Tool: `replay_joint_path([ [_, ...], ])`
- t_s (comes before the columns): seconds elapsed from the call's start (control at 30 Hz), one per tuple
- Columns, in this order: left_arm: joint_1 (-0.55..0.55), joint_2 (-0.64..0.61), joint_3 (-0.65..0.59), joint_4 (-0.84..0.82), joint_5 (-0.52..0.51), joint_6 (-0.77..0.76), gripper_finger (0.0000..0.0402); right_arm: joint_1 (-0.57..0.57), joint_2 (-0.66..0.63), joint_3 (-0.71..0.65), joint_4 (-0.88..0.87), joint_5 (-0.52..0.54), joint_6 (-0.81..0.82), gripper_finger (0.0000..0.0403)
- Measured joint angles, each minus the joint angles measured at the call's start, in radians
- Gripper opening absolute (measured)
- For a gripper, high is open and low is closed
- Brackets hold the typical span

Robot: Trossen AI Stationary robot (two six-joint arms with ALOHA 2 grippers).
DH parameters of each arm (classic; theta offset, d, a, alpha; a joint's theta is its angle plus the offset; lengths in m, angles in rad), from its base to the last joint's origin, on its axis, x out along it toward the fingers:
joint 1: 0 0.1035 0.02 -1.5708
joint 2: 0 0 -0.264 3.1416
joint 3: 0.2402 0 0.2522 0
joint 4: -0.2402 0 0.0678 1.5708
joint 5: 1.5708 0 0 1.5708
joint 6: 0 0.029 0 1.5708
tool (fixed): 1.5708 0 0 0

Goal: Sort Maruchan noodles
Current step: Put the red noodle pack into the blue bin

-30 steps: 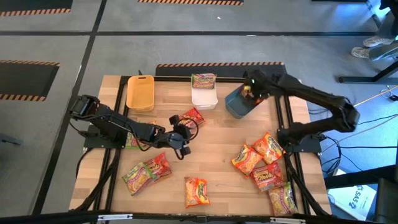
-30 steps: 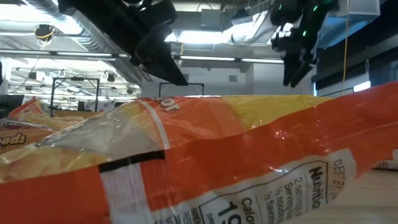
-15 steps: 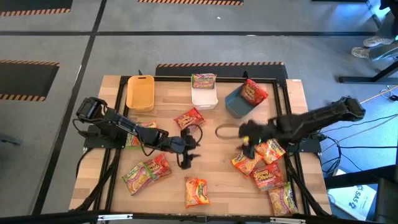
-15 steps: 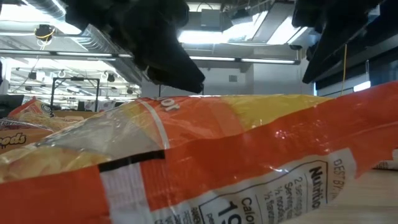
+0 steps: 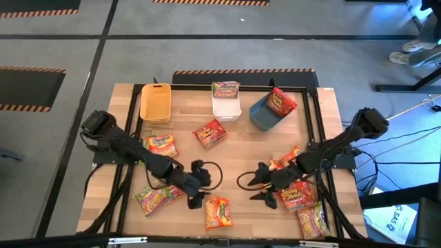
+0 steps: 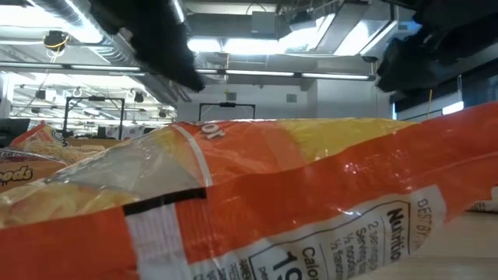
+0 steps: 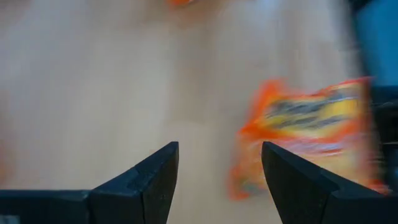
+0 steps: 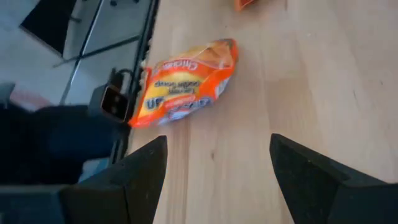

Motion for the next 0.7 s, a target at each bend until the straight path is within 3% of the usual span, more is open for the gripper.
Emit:
replay_joint_path([
  [0.1, 0.006, 0.000, 0.031, -0.197, -0.185, -0.173, 0.0223, 0.000, 0.016, -0.001, 0.002, 0.035, 0.010, 0.0264],
  [0.17, 0.036, 0.000, 0.032, -0.245, -0.307, -0.304, 0.0223, 0.000, 0.021, -0.001, -0.019, 0.071, 0.011, 0.0264],
  [0.23, 0.088, 0.001, 0.013, -0.225, -0.362, -0.411, 0.0223, 0.000, 0.021, -0.001, -0.033, 0.111, 0.011, 0.0264],
  [0.43, 0.306, 0.014, -0.038, -0.128, -0.342, -0.445, 0.0223, -0.002, 0.021, 0.000, -0.115, 0.255, -0.012, 0.0264],
  [0.6, 0.466, 0.013, -0.057, -0.064, -0.321, -0.381, 0.0223, -0.029, 0.021, 0.000, -0.196, 0.282, -0.023, 0.0264],
  [0.7, 0.532, 0.041, -0.082, 0.041, -0.243, -0.303, 0.0223, -0.058, 0.021, 0.000, -0.223, 0.299, -0.046, 0.0264],
])
